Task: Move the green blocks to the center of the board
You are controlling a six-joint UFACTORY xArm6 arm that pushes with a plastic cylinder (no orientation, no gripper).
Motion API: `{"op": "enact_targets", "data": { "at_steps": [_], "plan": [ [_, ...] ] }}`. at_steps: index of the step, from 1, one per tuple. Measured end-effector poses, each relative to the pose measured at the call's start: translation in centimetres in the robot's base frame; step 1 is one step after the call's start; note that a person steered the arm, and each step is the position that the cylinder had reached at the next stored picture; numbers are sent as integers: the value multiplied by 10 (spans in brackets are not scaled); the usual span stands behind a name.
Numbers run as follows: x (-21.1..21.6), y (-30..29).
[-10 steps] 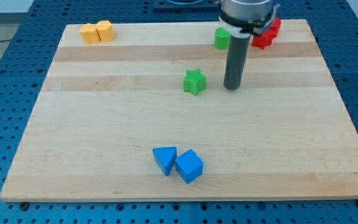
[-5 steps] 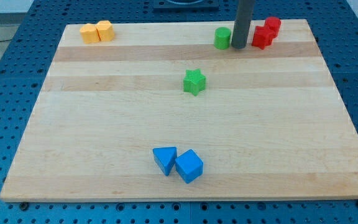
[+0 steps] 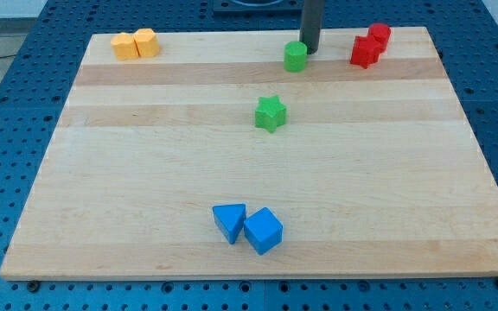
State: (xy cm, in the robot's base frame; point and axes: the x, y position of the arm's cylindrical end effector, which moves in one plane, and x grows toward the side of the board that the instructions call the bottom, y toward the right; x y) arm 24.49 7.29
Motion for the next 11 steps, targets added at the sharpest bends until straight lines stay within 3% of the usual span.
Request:
{"op": "enact_targets", "data": {
  "at_steps": [5,8,11],
  "plan": [
    [68,-37],
    [51,-59],
    [76,-64]
  ]
}}
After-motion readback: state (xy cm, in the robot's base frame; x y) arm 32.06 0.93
